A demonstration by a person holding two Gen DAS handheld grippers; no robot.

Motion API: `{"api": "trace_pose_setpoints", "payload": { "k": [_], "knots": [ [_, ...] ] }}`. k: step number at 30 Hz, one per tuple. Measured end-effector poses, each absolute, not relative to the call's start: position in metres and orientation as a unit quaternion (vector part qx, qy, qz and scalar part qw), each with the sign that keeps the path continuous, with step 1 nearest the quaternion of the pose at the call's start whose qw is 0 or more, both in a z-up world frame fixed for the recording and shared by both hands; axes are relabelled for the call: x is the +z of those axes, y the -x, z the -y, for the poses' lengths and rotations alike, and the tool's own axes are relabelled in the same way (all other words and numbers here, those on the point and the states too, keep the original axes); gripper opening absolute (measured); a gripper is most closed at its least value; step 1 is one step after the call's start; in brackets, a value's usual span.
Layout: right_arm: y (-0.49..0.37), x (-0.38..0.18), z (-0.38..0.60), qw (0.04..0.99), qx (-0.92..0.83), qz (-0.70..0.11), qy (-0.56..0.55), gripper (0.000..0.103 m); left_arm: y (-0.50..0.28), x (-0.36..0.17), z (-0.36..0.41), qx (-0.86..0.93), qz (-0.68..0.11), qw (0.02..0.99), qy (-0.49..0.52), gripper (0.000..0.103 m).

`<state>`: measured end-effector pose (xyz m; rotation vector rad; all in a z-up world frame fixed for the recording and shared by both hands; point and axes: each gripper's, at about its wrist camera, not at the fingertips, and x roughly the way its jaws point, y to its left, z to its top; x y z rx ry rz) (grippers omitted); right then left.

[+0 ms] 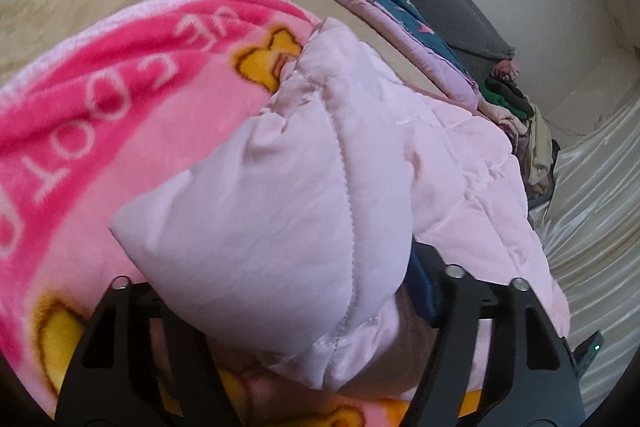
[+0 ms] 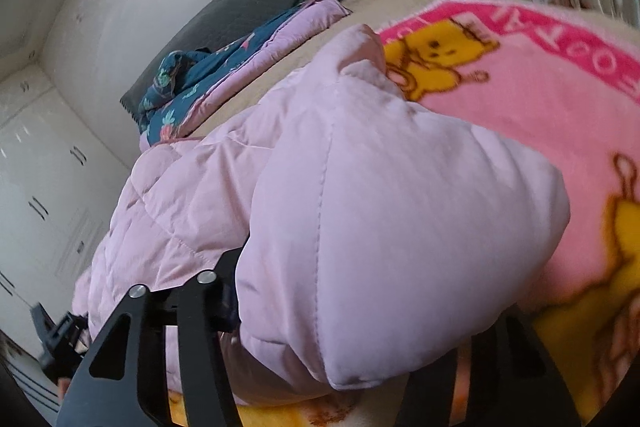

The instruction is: Fold large clothes

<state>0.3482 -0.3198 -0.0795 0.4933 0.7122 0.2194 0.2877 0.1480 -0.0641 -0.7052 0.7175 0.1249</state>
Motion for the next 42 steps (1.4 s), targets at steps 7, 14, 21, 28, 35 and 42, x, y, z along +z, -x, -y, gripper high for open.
{"api": "trace_pose_setpoints", "payload": {
  "k": [7, 14, 21, 28, 35, 42],
  "knots": [
    [-0.343, -0.066, 0.310, 0.915, 0.102, -0.336, -0.198, 0.040, -0.290, -0.047, -0.137, 0.062, -0.336, 0.896, 0.284, 0.041],
    [-0.330, -0.041, 0.300, 0.931, 0.116, -0.310, -0.156, 0.034, -0.285, -0.024, -0.132, 0.063, -0.317, 0.914, 0.245, 0.034],
    [-0.298, -0.002, 0.292, 0.944, 0.143, -0.279, -0.102, 0.032, -0.265, 0.008, -0.126, 0.060, -0.289, 0.930, 0.220, 0.032],
    [-0.263, 0.014, 0.295, 0.944, 0.158, -0.275, -0.088, 0.032, -0.234, 0.024, -0.123, 0.057, -0.277, 0.935, 0.214, 0.032],
    [-0.237, 0.015, 0.299, 0.942, 0.157, -0.282, -0.088, 0.032, -0.207, 0.027, -0.122, 0.049, -0.275, 0.935, 0.218, 0.032],
    [-0.219, 0.015, 0.302, 0.941, 0.157, -0.285, -0.091, 0.032, -0.188, 0.026, -0.122, 0.049, -0.275, 0.935, 0.219, 0.032]
  ]
}}
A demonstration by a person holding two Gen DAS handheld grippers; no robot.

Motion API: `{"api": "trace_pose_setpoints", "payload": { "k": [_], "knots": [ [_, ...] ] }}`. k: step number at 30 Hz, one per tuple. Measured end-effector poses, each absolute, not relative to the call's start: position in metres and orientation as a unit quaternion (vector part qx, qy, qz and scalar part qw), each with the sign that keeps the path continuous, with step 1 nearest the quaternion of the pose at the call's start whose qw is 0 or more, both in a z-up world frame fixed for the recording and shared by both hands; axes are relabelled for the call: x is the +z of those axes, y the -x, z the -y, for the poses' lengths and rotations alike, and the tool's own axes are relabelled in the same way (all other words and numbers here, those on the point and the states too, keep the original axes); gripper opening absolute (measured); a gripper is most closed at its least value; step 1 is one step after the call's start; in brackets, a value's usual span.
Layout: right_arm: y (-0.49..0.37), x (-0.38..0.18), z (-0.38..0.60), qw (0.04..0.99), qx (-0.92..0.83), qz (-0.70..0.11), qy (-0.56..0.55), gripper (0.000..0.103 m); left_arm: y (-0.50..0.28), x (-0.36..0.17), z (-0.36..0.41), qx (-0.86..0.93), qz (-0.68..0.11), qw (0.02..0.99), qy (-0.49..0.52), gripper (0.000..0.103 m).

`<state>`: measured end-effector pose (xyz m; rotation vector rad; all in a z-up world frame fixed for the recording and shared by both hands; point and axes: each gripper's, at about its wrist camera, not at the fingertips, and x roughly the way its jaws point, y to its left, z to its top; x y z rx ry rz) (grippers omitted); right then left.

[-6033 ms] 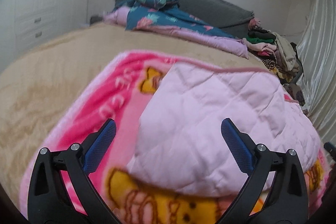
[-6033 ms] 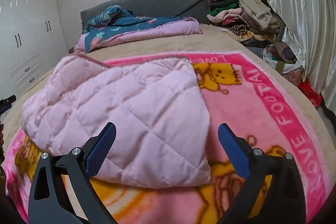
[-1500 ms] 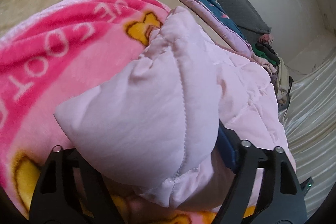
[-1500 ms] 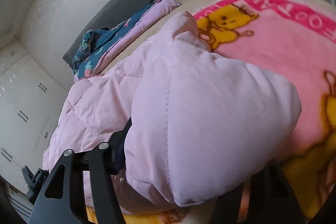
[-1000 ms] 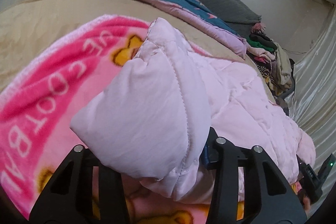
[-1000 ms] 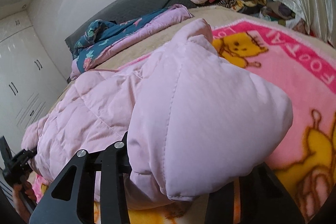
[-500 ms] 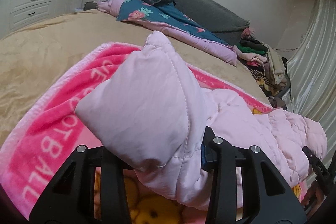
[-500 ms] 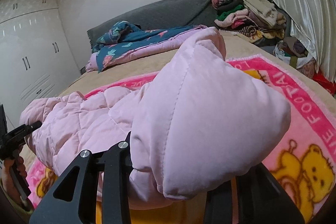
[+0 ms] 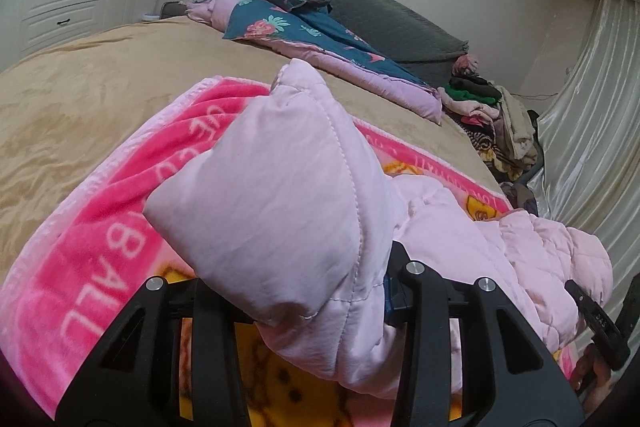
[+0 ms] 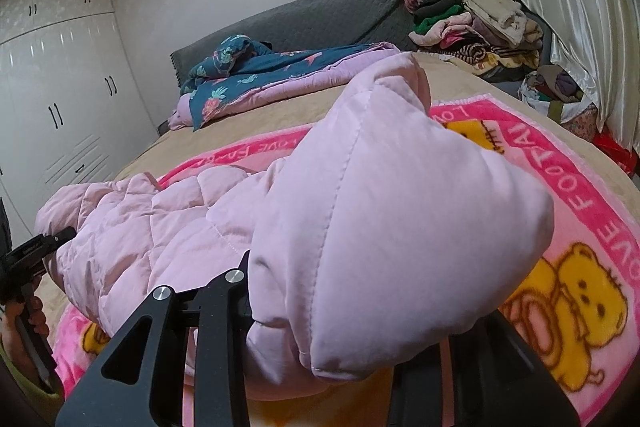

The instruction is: Fold large clothes

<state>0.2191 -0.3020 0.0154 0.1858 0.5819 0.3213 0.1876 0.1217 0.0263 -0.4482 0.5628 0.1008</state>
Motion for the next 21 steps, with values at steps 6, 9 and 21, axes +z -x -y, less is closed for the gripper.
{"api": "trace_pose_setpoints", "payload": {
  "k": [6, 9, 21],
  "knots": [
    [-0.210, 0.015, 0.304, 0.940, 0.157, -0.287, -0.096, 0.032, -0.179, 0.024, -0.124, 0.051, -0.279, 0.934, 0.219, 0.032],
    [-0.206, 0.014, 0.307, 0.939, 0.157, -0.289, -0.099, 0.032, -0.177, 0.024, -0.126, 0.052, -0.281, 0.933, 0.219, 0.032],
    [-0.192, 0.010, 0.310, 0.939, 0.156, -0.289, -0.105, 0.032, -0.160, 0.021, -0.127, 0.055, -0.288, 0.930, 0.222, 0.032]
  ]
}}
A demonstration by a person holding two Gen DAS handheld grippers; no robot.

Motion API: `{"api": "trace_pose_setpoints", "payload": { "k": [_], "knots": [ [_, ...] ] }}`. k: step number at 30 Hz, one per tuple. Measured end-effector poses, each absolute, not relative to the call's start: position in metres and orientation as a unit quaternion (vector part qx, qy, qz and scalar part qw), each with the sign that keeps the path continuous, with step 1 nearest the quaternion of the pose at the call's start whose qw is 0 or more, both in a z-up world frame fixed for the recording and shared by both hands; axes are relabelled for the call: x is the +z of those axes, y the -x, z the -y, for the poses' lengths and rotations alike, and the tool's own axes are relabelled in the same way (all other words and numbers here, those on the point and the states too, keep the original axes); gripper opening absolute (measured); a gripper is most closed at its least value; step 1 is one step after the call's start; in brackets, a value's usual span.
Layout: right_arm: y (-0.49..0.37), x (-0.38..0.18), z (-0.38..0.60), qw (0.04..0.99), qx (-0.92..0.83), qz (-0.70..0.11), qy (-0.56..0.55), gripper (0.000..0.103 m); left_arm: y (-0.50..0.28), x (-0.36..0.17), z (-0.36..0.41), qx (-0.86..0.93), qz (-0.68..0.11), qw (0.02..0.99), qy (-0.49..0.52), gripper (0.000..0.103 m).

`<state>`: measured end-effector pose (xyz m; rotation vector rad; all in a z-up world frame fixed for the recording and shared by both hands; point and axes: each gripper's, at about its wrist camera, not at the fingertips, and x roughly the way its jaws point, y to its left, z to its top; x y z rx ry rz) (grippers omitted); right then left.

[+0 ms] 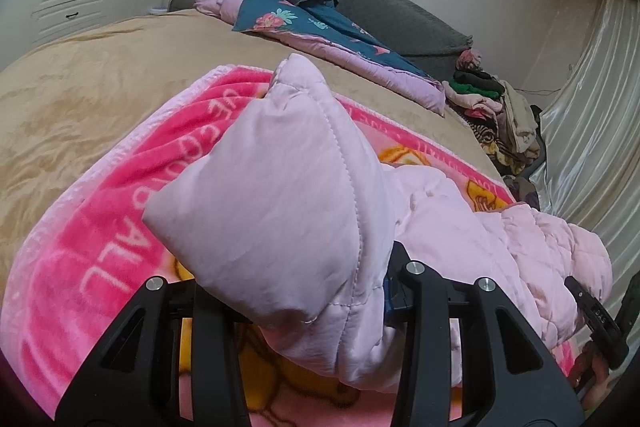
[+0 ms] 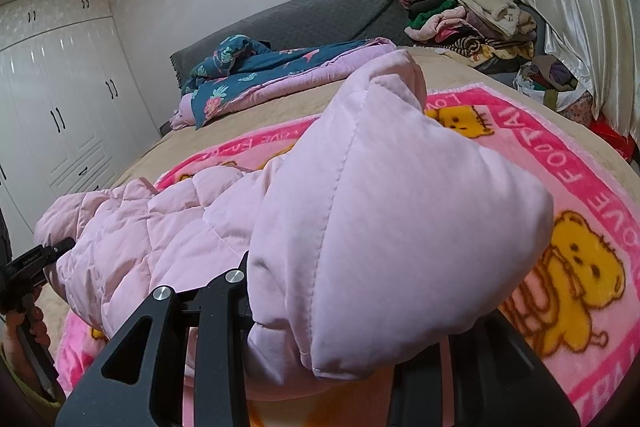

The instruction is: Fold large clothes

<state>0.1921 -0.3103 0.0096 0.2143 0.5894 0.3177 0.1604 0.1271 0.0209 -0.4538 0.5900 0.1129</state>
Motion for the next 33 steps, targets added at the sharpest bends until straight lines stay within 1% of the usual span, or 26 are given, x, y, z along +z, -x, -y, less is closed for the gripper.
{"api": "trace_pose_setpoints", "payload": {
  "k": [33],
  "knots": [
    [-0.160, 0.010, 0.319, 0.934, 0.158, -0.298, -0.118, 0.032, -0.130, 0.021, -0.131, 0.058, -0.303, 0.928, 0.210, 0.032]
  ]
}}
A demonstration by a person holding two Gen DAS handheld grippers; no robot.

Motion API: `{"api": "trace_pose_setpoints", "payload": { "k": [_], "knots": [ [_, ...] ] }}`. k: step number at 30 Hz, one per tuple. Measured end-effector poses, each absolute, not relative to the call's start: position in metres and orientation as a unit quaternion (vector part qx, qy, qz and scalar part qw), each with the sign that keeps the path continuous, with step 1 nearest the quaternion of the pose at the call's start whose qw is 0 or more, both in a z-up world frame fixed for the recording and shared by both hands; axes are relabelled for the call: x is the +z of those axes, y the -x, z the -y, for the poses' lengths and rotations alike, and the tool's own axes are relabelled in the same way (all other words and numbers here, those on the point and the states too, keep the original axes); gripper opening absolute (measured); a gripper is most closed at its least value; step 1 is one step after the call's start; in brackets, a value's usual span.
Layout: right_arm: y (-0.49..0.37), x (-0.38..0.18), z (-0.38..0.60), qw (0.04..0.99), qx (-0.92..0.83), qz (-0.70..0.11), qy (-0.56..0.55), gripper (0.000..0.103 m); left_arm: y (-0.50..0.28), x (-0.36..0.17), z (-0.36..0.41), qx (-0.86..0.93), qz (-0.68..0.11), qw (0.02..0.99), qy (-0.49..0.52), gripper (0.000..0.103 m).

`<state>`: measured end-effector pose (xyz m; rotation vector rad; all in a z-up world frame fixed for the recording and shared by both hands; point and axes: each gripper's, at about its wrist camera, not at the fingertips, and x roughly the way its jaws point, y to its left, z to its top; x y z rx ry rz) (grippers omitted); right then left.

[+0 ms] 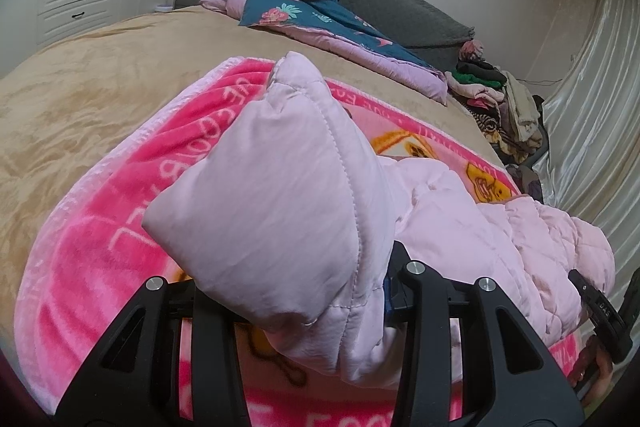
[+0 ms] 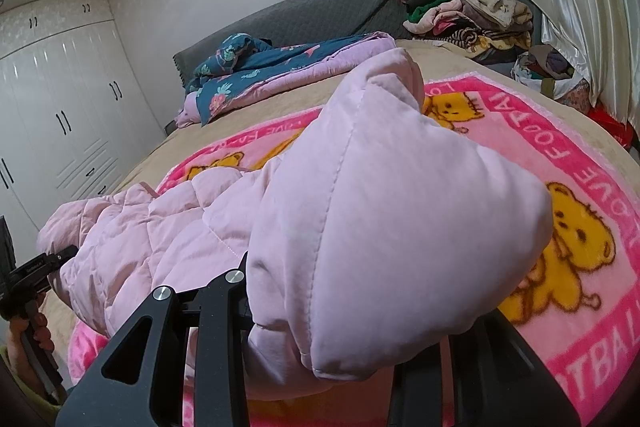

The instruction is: Fold large clothes

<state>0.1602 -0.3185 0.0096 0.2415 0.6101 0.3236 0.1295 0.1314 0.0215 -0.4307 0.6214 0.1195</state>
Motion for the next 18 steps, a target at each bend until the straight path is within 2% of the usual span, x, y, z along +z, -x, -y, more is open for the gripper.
{"api": "trace_pose_setpoints", "payload": {
  "k": [18],
  "knots": [
    [-0.151, 0.008, 0.325, 0.930, 0.159, -0.309, -0.118, 0.032, -0.110, 0.018, -0.127, 0.055, -0.310, 0.928, 0.200, 0.032]
  ]
}}
